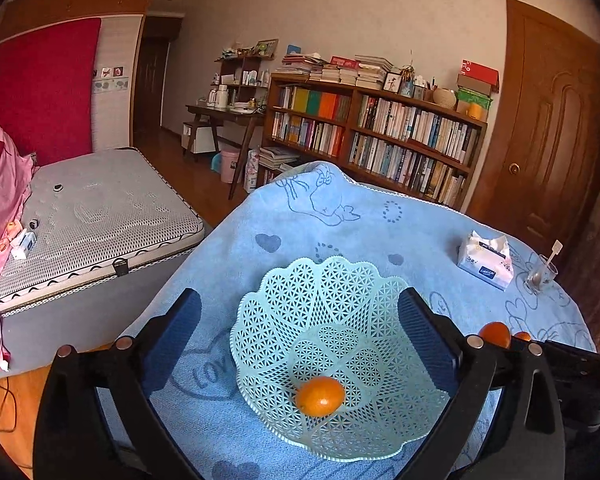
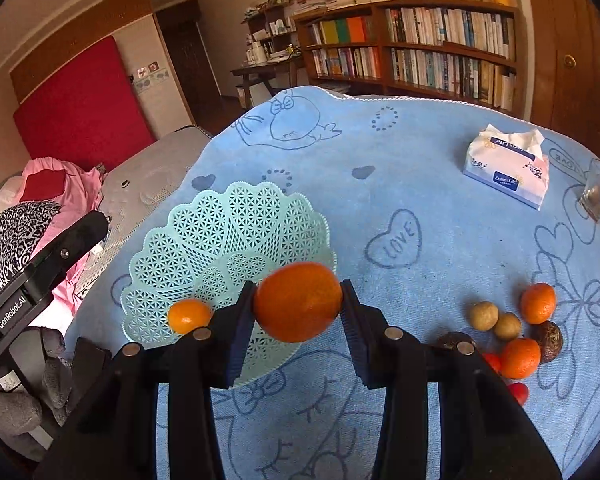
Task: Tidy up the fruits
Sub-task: 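Drop the large orange fruit into the mint basket with the left tool while the right drops its tangerine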
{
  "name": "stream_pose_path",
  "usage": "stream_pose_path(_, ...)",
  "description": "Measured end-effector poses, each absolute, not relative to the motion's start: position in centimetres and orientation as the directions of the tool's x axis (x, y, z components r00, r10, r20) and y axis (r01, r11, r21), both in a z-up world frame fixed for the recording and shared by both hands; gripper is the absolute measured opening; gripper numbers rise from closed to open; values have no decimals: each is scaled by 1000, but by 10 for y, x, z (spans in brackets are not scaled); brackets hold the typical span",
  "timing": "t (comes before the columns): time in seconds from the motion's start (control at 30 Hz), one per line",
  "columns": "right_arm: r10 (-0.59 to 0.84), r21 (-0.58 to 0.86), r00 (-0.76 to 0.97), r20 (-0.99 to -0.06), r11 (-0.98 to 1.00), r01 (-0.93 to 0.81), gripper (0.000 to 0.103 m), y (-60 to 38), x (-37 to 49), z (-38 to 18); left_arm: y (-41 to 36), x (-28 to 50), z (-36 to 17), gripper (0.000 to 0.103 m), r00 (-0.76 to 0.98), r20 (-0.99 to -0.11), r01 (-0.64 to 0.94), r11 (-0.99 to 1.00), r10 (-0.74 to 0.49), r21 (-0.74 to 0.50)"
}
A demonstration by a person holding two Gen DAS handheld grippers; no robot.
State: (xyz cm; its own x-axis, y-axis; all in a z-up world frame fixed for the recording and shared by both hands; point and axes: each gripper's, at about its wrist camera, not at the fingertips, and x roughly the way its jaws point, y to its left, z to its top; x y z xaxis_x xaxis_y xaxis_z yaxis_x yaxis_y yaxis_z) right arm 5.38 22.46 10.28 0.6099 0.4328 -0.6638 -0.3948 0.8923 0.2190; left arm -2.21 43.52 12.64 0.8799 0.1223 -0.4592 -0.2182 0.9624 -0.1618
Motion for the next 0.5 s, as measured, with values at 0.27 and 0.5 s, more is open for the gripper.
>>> stream_pose_path(0.27,447,211,619,-646,884,-418,64,242,49,103,446,-20,123,100,869,-472,-268,942,147,-200)
stream_pose_path(0.5,428,246,627,-651,900,-359,64,222,49,96,446,-17,116,100,854,-497,-284,937,152,-202)
